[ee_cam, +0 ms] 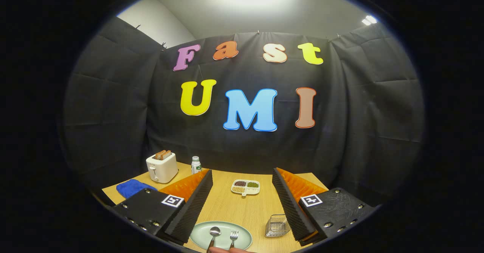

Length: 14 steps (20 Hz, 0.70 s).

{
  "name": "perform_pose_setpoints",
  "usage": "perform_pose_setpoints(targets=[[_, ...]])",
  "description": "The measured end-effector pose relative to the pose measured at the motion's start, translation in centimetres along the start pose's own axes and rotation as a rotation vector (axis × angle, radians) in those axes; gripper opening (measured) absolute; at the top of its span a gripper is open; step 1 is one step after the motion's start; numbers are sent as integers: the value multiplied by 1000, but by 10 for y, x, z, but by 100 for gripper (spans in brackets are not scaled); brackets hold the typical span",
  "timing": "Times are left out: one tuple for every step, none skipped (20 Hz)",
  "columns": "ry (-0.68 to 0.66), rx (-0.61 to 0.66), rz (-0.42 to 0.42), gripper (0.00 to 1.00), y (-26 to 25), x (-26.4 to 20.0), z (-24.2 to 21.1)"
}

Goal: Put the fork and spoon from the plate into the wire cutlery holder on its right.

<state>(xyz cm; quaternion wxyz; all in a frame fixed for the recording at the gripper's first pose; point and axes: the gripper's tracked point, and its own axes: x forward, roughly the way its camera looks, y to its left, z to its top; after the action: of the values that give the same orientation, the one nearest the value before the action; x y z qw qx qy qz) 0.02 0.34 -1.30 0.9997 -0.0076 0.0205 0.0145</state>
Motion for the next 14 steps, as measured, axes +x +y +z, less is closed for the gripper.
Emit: perform_pose_setpoints(targets=[[4, -1, 1, 97, 0, 0, -2], [9, -4, 1, 97, 0, 1, -3], [14, -8, 4, 97, 1, 1, -6], [21, -13, 10, 97, 2, 2, -9], [37, -19, 17, 97, 3, 3, -15], [65, -22, 24, 96, 4, 4, -23], [113, -21, 40, 96, 7, 4, -36], [164, -17, 65, 96, 12, 4, -48], [211, -11, 81, 97, 13, 4, -58], [251, -10, 85, 97, 12, 4, -66], [288, -14, 84, 97, 10, 3, -75], [318, -20, 84, 97, 9, 3, -84], [342, -30, 80, 97, 7, 2, -92], [362, -43, 78, 97, 6, 2, -100]])
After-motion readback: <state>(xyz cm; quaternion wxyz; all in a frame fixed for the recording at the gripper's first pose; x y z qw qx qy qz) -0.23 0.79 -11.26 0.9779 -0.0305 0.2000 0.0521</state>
